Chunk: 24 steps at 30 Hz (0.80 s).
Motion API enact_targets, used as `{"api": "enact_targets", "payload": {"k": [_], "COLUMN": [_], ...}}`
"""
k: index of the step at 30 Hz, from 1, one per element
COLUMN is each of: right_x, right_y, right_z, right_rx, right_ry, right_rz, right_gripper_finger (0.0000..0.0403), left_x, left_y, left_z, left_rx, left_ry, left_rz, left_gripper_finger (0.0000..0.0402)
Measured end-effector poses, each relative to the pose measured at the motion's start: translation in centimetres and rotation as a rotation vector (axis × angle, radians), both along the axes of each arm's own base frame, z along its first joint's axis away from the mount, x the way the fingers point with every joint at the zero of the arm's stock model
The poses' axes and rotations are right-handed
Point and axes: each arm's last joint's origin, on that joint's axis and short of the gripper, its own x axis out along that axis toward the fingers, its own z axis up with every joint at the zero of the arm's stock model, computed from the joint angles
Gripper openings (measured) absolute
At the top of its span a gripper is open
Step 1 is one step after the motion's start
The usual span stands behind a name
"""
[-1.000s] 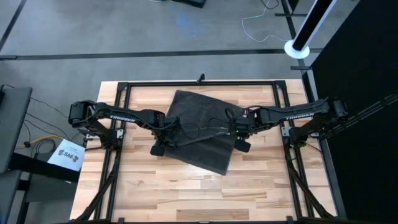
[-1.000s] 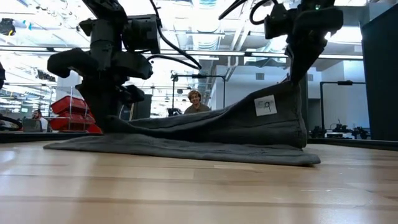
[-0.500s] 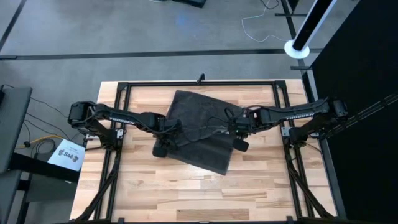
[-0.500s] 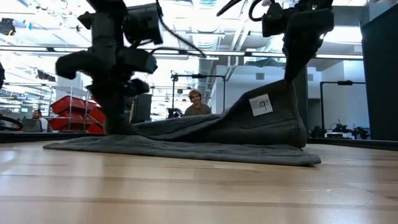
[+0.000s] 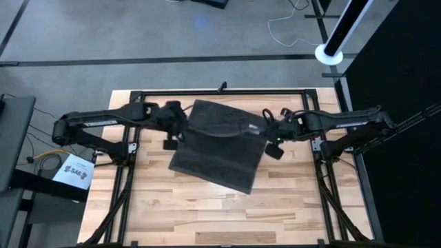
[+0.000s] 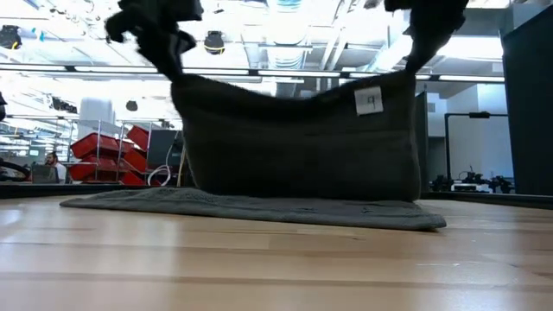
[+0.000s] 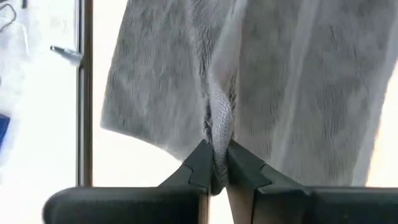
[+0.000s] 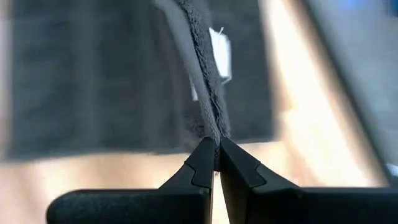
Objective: Roll towel
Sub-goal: Roll the black towel
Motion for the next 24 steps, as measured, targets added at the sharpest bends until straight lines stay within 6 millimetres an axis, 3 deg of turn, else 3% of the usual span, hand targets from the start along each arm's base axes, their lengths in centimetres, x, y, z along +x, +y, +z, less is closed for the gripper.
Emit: {"api": "enact_targets", "payload": {"k": [5, 11, 18, 24], "right_x": [1.5, 4.3, 6.7, 7.3], "right_y": [3.5, 7.5, 9.5, 10.0], "right_z": [-1.2, -5.4, -9.6, -11.4], "right_rx": [0.176, 0.185, 0.188, 0.244], "right_ry": [0.025, 0.129, 0.204, 0.260], "right_rz": [0.186, 0.283, 0.288, 0.305], "right_gripper_finger": [0.0004, 0.0004, 0.0004, 0.0006], "left_x": [-2.2, -2.9, -3.3, -3.0], "left_y": [-0.6, -2.0, -3.1, -3.5], "left_z": [-1.8, -6.4, -10.0, -10.5], "left_rx": [-0.140, -0.224, -0.255, -0.265], "left_ry": [0.080, 0.157, 0.168, 0.159], "left_rz": [-0.067, -0.117, -0.140, -0.149], "left_gripper_finger": [0.0014, 0.0014, 0.0014, 0.0014]}}
